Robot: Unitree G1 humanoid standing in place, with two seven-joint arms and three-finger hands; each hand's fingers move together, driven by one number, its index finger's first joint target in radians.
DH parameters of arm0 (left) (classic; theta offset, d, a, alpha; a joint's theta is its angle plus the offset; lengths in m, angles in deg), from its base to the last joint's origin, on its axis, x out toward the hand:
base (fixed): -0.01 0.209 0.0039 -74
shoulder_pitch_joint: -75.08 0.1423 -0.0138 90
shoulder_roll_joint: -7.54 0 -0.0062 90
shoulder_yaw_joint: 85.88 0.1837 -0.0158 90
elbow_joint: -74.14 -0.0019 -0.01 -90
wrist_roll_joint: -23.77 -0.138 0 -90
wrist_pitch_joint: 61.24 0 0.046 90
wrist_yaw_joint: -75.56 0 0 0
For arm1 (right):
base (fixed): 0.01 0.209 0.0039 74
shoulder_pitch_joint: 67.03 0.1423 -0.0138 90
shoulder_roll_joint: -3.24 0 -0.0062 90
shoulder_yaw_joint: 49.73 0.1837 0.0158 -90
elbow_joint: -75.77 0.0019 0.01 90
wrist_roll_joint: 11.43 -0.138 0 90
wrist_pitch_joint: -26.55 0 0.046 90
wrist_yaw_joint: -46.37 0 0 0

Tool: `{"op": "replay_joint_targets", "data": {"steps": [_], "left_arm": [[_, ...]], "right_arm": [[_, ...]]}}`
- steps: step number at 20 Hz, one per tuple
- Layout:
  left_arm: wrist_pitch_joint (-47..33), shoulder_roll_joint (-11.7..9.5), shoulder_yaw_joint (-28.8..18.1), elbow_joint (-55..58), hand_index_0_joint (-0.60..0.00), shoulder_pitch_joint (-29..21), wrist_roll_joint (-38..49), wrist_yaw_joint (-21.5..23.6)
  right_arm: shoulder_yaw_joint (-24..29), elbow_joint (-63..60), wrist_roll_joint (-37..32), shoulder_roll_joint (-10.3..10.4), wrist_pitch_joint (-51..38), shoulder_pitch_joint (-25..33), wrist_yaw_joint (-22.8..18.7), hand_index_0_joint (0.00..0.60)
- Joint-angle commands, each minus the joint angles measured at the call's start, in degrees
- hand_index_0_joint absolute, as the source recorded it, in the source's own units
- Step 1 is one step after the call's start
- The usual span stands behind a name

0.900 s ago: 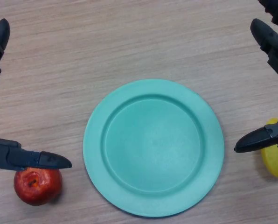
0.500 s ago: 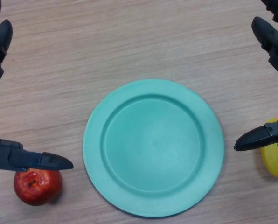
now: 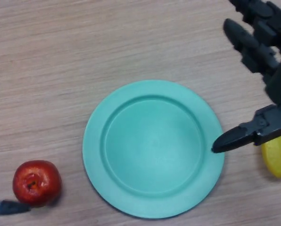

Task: Pick up the red apple and place it on the plate

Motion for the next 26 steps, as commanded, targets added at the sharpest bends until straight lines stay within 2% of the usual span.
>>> {"op": "replay_joint_targets", "data": {"steps": [1, 4, 7, 12, 13, 14, 15, 16, 17, 18, 20, 23, 25, 26], "left_arm": [[-9.31, -1.58, -4.48, -1.92, 0.0, 0.24, 0.82, -1.93], [-12.79, -1.58, -1.53, -10.57, 0.0, -0.58, -2.26, -3.05], [-14.25, -1.69, 2.86, -14.62, 0.0, -1.83, -5.06, -0.91], [-13.63, -3.89, 10.57, -19.38, 0.0, -4.45, -10.09, 8.01], [-13.63, -3.93, 10.7, -19.37, -0.05, -4.41, -10.47, 8.16], [-13.34, -4.1, 11.09, -19.18, -0.2, -4.22, -11.74, 8.53], [-12.93, -4.25, 11.42, -18.87, -0.3, -4.03, -12.72, 8.75], [-11.09, -4.49, 12.18, -17.69, -0.45, -3.46, -13.74, 8.1], [-6.82, -4.56, 12.71, -15.21, -0.549, -2.59, -12.54, 5.74], [-0.94, -4.5, 12.32, -11.35, -0.6, -1.74, -10.1, 2.28], [2.52, -3.92, 10.68, -7.39, -0.6, -2.23, -7.62, 0.94], [0.84, -3.32, 10.52, -1.29, -0.6, -3.86, -8.83, 2.26], [0.26, -3.54, 13.28, 3.53, -0.6, -5.66, -12.62, 3.32], [1.11, -3.58, 16.71, 5.95, -0.6, -7.18, -15.4, 3.78]], "right_arm": [[2.65, 2.5, 1.97, -0.02, -4.73, 2.7, -0.46, 0.0], [2.76, 2.71, 1.76, 0.35, -4.67, 2.6, -0.43, 0.0], [3.71, 3.14, 0.69, 0.27, -4.33, 2.05, -0.65, 0.0], [5.72, 4.04, -1.61, -0.98, -3.81, 1.59, -2.08, 0.0], [5.77, 4.06, -1.64, -1.01, -3.79, 1.59, -2.11, 0.0], [5.93, 4.13, -1.72, -1.15, -3.73, 1.57, -2.16, 0.0], [6.14, 4.22, -1.84, -1.29, -3.69, 1.51, -2.16, 0.0], [6.71, 4.41, -2.23, -1.57, -3.69, 1.37, -2.25, 0.0], [7.28, 4.54, -2.61, -1.83, -3.92, 1.25, -2.51, 0.0], [7.85, 4.78, -3.13, -2.1, -4.32, 0.81, -2.82, 0.0], [8.63, 5.1, -4.01, -2.4, -4.09, 0.26, -3.03, 0.0], [9.96, 5.69, -5.22, -3.03, -3.07, -0.24, -3.38, 0.0], [10.85, 5.96, -5.67, -3.59, -3.0, -0.63, -3.39, 0.0], [11.4, 6.07, -5.64, -3.92, -3.12, -0.91, -3.29, 0.0]]}}
